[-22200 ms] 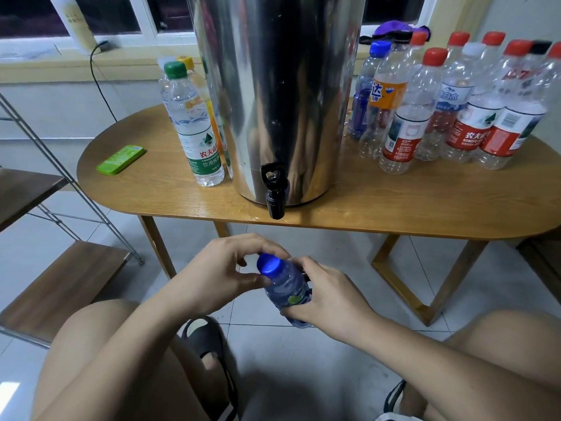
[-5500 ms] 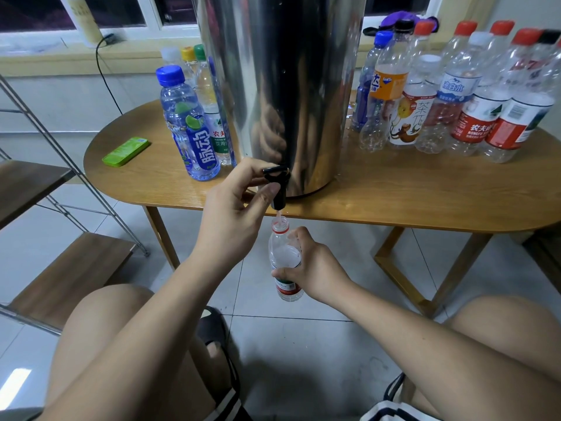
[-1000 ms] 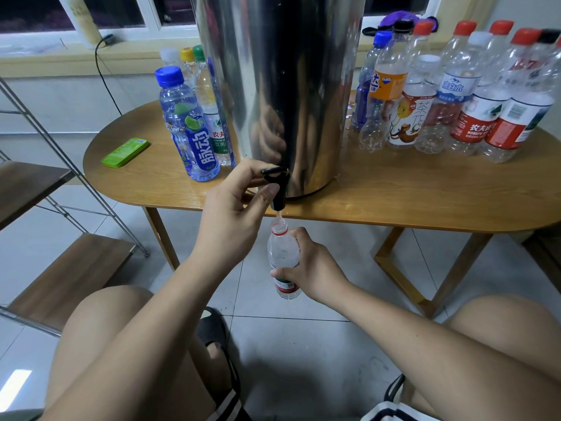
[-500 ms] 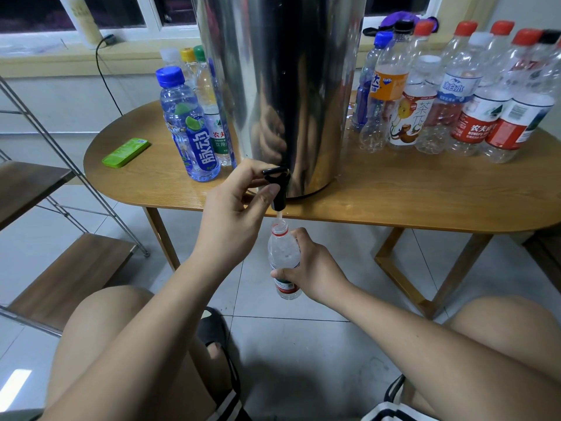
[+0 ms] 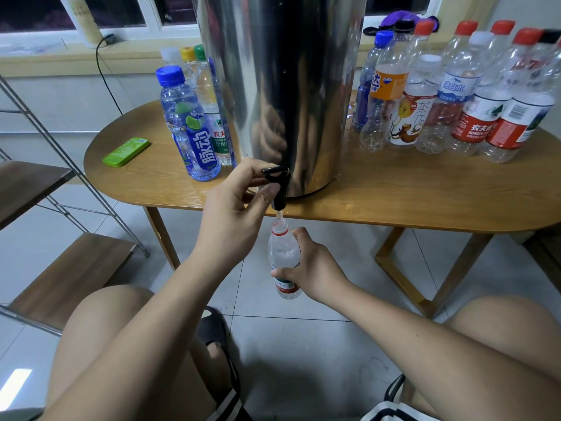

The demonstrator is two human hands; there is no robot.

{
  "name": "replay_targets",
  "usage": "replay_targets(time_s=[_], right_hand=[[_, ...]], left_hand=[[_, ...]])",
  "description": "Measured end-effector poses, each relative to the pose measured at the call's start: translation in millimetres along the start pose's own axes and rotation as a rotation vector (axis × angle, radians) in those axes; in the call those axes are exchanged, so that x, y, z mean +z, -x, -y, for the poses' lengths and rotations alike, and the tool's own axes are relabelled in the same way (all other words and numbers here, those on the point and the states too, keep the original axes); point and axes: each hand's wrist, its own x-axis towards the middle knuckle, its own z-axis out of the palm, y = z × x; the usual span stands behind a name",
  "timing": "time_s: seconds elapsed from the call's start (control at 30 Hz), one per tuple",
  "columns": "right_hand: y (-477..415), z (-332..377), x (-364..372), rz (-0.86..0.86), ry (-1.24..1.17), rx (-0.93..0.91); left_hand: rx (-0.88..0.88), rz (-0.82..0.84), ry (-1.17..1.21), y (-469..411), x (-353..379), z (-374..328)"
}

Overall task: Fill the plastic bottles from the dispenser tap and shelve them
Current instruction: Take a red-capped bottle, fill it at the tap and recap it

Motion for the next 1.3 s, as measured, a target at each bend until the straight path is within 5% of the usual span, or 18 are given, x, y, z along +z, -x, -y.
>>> replay_targets(time_s=[1.3], right_hand=[[0, 0, 0, -0.024, 0.015, -0.021]], left_hand=[[0.019, -0.029, -0.104, -8, -30, 0]])
